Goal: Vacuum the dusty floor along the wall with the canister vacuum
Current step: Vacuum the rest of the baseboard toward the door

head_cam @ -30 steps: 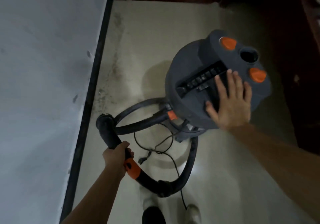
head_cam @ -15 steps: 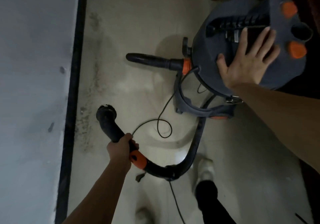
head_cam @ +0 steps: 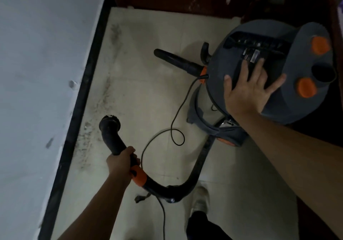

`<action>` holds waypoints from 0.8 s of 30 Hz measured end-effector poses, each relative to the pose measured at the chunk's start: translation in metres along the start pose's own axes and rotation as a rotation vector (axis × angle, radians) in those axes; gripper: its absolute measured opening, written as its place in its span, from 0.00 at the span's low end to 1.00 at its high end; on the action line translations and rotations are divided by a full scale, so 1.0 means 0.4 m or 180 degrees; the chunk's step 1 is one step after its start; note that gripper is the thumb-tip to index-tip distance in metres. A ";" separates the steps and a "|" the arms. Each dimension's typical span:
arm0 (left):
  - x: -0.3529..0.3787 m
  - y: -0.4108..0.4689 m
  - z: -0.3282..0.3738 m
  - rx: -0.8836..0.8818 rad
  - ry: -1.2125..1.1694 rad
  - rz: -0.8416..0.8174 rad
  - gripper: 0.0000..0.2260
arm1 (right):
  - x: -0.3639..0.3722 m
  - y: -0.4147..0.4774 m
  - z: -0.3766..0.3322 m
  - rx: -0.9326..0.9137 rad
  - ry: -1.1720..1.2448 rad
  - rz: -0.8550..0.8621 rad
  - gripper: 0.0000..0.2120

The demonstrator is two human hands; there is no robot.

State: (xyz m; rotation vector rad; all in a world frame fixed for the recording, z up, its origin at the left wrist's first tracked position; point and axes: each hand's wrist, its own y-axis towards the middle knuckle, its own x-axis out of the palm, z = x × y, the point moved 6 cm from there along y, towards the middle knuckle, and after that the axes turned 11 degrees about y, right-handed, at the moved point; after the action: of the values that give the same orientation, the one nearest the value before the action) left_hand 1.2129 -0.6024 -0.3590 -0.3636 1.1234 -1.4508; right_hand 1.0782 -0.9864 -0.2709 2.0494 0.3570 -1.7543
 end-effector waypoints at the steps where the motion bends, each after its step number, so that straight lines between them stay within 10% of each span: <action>1: -0.004 -0.001 0.002 -0.0032 -0.0061 0.0001 0.08 | -0.003 0.006 0.000 -0.0070 0.0017 -0.0047 0.32; 11: -0.120 0.055 -0.030 -0.0184 -0.0411 -0.0118 0.09 | 0.042 -0.252 -0.234 -0.0805 0.0818 -0.0848 0.34; 19: -0.314 0.302 -0.187 -0.0798 -0.0991 -0.0434 0.07 | 0.311 -0.907 -0.564 -0.1456 0.1503 -0.3857 0.36; 24: -0.438 0.475 -0.365 -0.0994 -0.1252 -0.0557 0.05 | 0.495 -1.147 -0.700 -0.1583 0.1185 -0.3458 0.16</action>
State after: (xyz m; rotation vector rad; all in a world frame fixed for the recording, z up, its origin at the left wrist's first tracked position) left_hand 1.2557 -0.3525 -0.5132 -0.9447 1.0104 -1.2776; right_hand 1.1499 -0.4662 -0.4992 1.8661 2.0814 -1.4438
